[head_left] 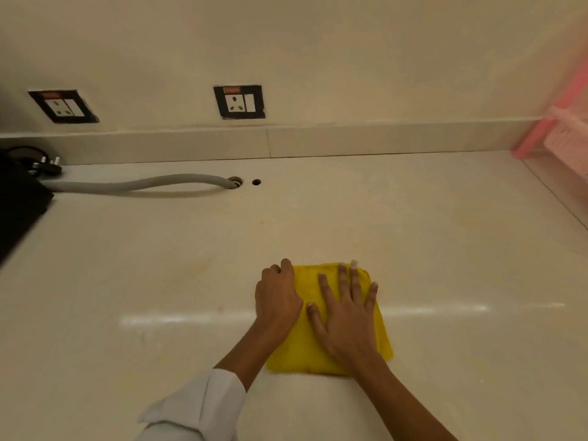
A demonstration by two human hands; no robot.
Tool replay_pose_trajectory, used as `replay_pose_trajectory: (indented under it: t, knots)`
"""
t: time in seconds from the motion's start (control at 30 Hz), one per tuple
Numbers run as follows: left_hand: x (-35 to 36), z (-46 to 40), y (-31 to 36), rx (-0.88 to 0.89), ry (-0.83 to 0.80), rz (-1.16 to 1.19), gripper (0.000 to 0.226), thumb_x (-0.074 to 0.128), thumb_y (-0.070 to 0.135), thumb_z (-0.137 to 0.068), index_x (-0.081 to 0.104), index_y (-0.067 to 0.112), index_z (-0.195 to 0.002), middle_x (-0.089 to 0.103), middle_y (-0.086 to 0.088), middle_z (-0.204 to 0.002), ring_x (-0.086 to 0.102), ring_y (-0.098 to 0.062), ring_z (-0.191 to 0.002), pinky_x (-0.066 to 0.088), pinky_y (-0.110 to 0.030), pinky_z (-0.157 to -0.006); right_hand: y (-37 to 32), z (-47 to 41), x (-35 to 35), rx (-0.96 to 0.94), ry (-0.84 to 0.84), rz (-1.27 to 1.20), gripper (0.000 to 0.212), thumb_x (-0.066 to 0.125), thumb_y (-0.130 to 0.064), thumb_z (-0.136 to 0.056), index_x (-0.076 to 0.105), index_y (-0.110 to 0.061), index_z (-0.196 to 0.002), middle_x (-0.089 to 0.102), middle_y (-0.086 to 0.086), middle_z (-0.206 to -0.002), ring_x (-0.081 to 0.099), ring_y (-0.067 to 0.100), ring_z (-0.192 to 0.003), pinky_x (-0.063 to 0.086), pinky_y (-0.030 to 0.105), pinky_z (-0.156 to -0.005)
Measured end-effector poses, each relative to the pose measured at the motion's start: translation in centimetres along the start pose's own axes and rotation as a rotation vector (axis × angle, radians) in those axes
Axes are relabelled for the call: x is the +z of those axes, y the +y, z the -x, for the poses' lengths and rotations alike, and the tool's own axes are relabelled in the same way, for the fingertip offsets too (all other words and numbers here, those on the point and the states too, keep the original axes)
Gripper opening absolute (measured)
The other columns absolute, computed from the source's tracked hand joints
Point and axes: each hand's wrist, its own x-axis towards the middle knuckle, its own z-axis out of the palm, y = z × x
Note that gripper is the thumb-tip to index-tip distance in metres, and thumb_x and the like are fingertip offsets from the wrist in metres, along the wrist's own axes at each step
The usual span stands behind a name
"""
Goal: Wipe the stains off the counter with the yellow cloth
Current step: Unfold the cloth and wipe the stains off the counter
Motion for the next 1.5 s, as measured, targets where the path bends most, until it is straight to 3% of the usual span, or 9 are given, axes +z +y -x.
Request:
replay_pose_trajectory:
  t: [0.23,0.53,0.7,0.8,0.9,1.0,1.13,1.3,1.5]
  knots:
    - [0.2,-4.8,-2.9,-0.05,0.137,-0.255,0.033,0.049,0.02,-0.081,0.05,0.014,-0.113,0.058,-0.009,-0.109,0.05,-0.029,-0.103,0.038,-0.04,-0.081,-3.0,-7.1,1.3,-0.055,0.014,0.011,0.069,0.025,-0.064,-0.093,0.031,-0.03,-0.152,0.018,0.016,-0.163,0.001,0.035,-0.152,-0.004,0.065,-0.118]
    - [-2.0,-12.1,-7.7,-0.055,0.203,-0.361,0.034,0.054,0.034,-0.084,0.051,0.013,-0.11,0.058,-0.01,-0.107,0.049,-0.029,-0.102,0.037,-0.043,-0.081,-8.5,-15.1,3.1,-0.075,0.005,0.008,0.071,0.022,-0.063,-0.094,0.026,-0.025,-0.154,0.014,0.018,-0.164,-0.002,0.037,-0.152,-0.006,0.065,-0.117]
    - [-4.3,-13.3,-13.2,-0.057,0.247,-0.376,0.033,0.055,0.032,-0.081,0.054,0.012,-0.108,0.06,-0.012,-0.105,0.05,-0.031,-0.099,0.037,-0.044,-0.079,-13.9,-17.0,4.4,-0.122,-0.035,-0.006,0.074,0.018,-0.066,-0.094,0.022,-0.024,-0.155,0.009,0.018,-0.164,-0.005,0.037,-0.152,-0.007,0.065,-0.117]
    - [-5.7,-12.0,-17.3,-0.072,0.299,-0.335,0.039,0.055,0.033,-0.076,0.057,0.009,-0.108,0.06,-0.016,-0.108,0.051,-0.035,-0.102,0.037,-0.045,-0.08,-18.0,-16.2,5.3,-0.161,-0.054,-0.029,0.075,0.019,-0.066,-0.094,0.022,-0.023,-0.155,0.008,0.019,-0.164,-0.004,0.037,-0.152,-0.01,0.064,-0.117]
    - [-7.2,-9.4,-20.7,-0.074,0.345,-0.298,0.047,0.042,0.034,-0.075,0.06,0.005,-0.106,0.056,-0.019,-0.127,0.049,-0.039,-0.118,0.038,-0.048,-0.092,-21.6,-14.1,5.7,-0.201,-0.071,-0.048,0.075,0.021,-0.064,-0.094,0.024,-0.021,-0.154,0.009,0.021,-0.163,-0.002,0.038,-0.151,-0.011,0.063,-0.117]
    - [-8.1,-6.1,-23.6,0.043,0.324,-0.3,0.045,0.041,0.029,-0.077,0.063,0.002,-0.103,0.052,-0.022,-0.138,0.043,-0.04,-0.132,0.036,-0.053,-0.104,-24.5,-11.0,5.8,-0.247,-0.096,-0.058,0.074,0.021,-0.062,-0.094,0.024,-0.019,-0.154,0.009,0.023,-0.163,-0.002,0.039,-0.151,-0.01,0.064,-0.117]
    - [-8.4,-1.1,-25.9,0.121,0.271,-0.198,0.047,0.036,0.021,-0.084,0.065,-0.006,-0.111,0.054,-0.023,-0.137,0.045,-0.04,-0.132,0.037,-0.056,-0.108,-26.5,-6.7,5.9,-0.316,-0.136,-0.069,0.073,0.024,-0.057,-0.094,0.021,-0.018,-0.155,0.007,0.023,-0.163,-0.003,0.039,-0.151,-0.008,0.064,-0.116]
    - [-6.8,5.0,-24.7,0.038,0.263,-0.075,0.049,0.034,0.019,-0.09,0.059,-0.007,-0.121,0.051,-0.024,-0.139,0.041,-0.037,-0.136,0.029,-0.046,-0.115,-24.9,-1.3,5.2,-0.334,-0.141,-0.087,0.07,0.026,-0.058,-0.095,0.024,-0.022,-0.154,0.011,0.019,-0.164,-0.002,0.036,-0.152,-0.007,0.064,-0.118]
    - [-3.5,8.0,-18.7,0.095,0.229,-0.031,0.049,0.037,0.019,-0.088,0.057,-0.008,-0.124,0.053,-0.024,-0.138,0.042,-0.037,-0.134,0.017,-0.037,-0.117,-17.8,2.9,3.8,-0.27,-0.122,-0.042,0.067,0.031,-0.059,-0.094,0.029,-0.027,-0.153,0.019,0.016,-0.163,0.009,0.034,-0.152,0.001,0.066,-0.118]
